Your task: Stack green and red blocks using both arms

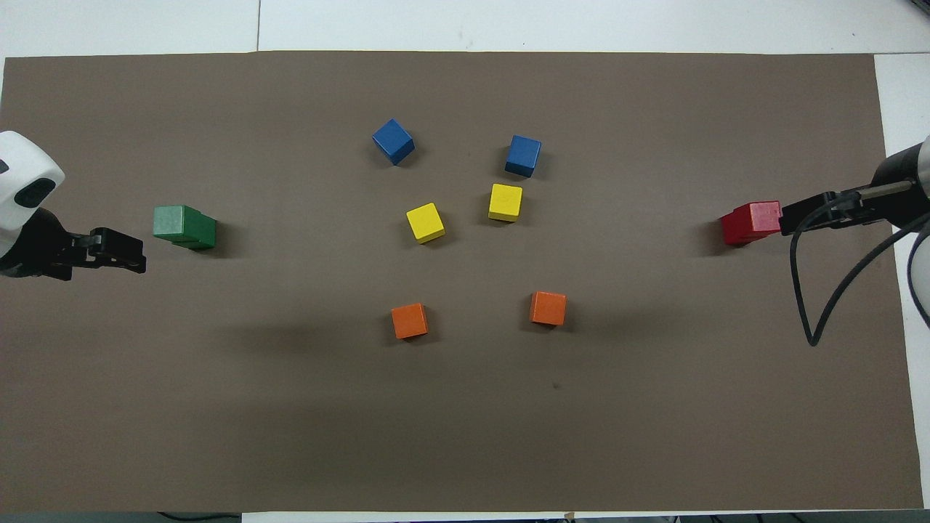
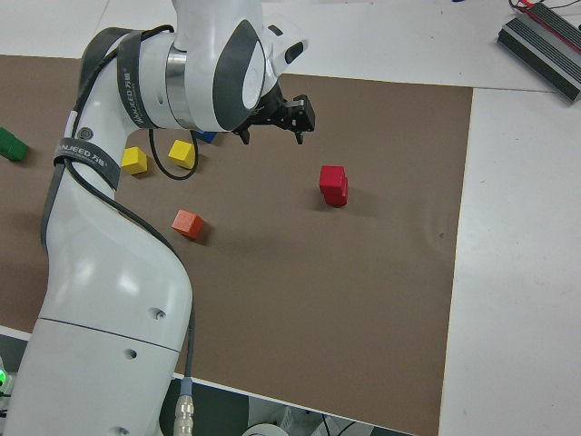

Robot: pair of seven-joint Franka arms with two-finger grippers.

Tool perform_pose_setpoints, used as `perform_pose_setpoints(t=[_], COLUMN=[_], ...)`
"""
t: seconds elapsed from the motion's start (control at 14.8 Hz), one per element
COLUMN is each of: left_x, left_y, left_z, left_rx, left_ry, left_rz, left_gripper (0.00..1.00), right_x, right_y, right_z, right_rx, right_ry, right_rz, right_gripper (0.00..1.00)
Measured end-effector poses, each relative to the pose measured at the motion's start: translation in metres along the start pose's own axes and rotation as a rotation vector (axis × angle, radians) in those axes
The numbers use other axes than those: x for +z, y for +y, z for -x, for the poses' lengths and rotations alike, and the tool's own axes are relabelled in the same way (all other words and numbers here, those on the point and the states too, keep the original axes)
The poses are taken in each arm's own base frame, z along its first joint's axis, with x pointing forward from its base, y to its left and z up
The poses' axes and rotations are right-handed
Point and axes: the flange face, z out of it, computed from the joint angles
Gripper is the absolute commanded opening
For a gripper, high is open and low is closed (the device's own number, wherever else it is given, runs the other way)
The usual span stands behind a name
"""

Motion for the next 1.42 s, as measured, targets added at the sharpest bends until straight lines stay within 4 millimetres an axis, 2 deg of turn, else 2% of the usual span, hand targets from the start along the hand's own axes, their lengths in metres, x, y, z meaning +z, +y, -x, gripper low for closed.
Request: perform_pose_setpoints(t=[0.2, 1.01, 1.15, 1.42], left_x=[0.001, -0.001, -0.010, -0.044], left_y=[-0.003, 0.009, 0.007, 0.007], left_z=[0.001, 0.002, 0.004, 0.011], left_rx=[-0.006, 0.011, 0.009, 0.010], left_ry=[-0.003, 0.005, -0.001, 0.016], left_rz=[0.001, -0.001, -0.001, 0.000], left_gripper=[1.00, 1.00, 1.00, 1.00], right_x=[0.000, 0.001, 0.001, 0.001], right_y=[0.004, 0.006, 0.006, 0.006], right_z=[0.000, 0.001, 0.001, 0.001], right_rx=[0.007, 0.010, 0.011, 0.011], right_ry=[-0.001, -0.002, -0.002, -0.002], right_rz=[0.000, 0.000, 0.000, 0.000], right_gripper=[1.00, 1.00, 1.00, 1.00])
